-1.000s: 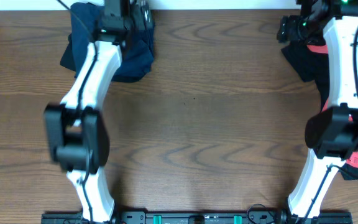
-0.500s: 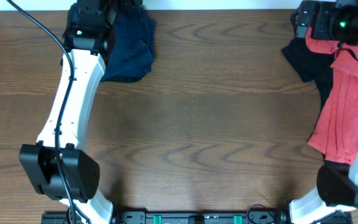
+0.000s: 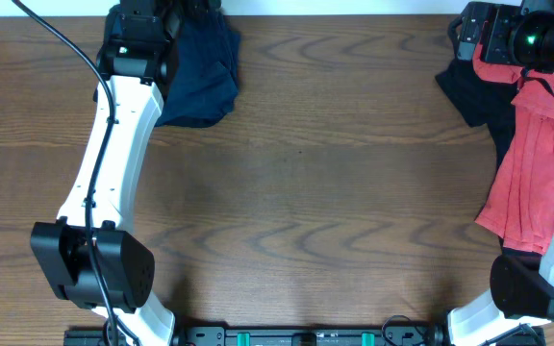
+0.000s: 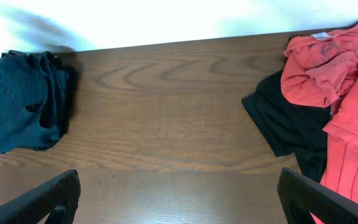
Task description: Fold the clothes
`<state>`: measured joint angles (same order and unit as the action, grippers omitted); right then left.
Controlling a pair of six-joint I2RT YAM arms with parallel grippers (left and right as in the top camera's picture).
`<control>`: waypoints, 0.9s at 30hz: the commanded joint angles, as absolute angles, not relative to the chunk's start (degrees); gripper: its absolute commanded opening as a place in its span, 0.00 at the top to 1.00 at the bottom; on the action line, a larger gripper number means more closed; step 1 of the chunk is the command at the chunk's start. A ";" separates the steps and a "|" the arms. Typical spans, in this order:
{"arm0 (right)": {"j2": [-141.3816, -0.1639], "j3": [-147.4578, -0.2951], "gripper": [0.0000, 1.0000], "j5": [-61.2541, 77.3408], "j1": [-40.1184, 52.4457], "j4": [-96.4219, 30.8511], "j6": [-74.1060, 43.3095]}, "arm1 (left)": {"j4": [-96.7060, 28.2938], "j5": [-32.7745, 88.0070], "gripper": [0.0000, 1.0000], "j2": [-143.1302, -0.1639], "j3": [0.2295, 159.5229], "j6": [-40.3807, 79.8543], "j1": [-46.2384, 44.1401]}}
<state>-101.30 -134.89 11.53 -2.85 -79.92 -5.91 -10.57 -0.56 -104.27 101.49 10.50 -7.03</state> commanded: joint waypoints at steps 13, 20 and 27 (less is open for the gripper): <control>-89.49 -111.57 0.01 2.37 -1.06 -55.81 -6.13 | -10.72 -0.47 0.02 -104.47 101.38 10.83 -6.90; -76.38 -85.08 0.01 -3.22 -1.10 -33.69 -6.15 | -10.72 -0.47 0.02 -104.47 101.38 10.83 -6.90; -62.74 -55.00 0.01 -3.29 -1.15 -12.67 -6.15 | -10.72 -0.47 0.02 -104.47 101.38 10.83 -6.90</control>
